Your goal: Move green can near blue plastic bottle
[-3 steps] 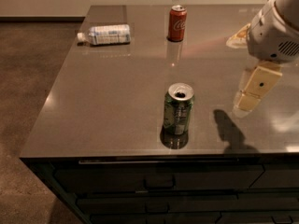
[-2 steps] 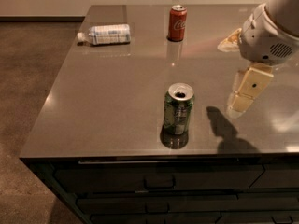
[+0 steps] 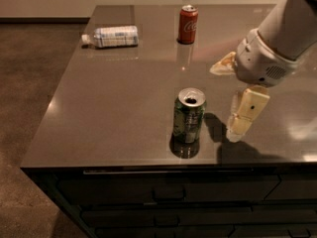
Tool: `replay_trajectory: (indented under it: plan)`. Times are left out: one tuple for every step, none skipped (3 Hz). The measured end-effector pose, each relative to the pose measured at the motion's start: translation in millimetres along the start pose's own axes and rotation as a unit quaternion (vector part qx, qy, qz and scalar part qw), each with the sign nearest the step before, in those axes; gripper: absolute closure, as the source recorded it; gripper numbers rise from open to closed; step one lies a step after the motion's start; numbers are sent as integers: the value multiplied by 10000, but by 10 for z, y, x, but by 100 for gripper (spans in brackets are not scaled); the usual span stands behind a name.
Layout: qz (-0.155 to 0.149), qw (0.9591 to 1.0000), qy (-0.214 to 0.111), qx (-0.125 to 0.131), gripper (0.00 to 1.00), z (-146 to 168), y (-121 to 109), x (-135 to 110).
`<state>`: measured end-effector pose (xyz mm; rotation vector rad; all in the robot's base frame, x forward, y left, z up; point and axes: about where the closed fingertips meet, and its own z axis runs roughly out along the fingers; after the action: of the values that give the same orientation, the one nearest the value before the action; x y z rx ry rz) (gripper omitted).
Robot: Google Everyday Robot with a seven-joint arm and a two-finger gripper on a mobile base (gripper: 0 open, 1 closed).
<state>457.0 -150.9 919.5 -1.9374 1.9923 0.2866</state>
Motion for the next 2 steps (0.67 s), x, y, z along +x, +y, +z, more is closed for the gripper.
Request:
replay_trajectory:
  plan:
    - [-256, 9990, -326, -190, 0, 142, 66, -211]
    - [-394, 9963, -688, -327, 0, 216, 73, -407]
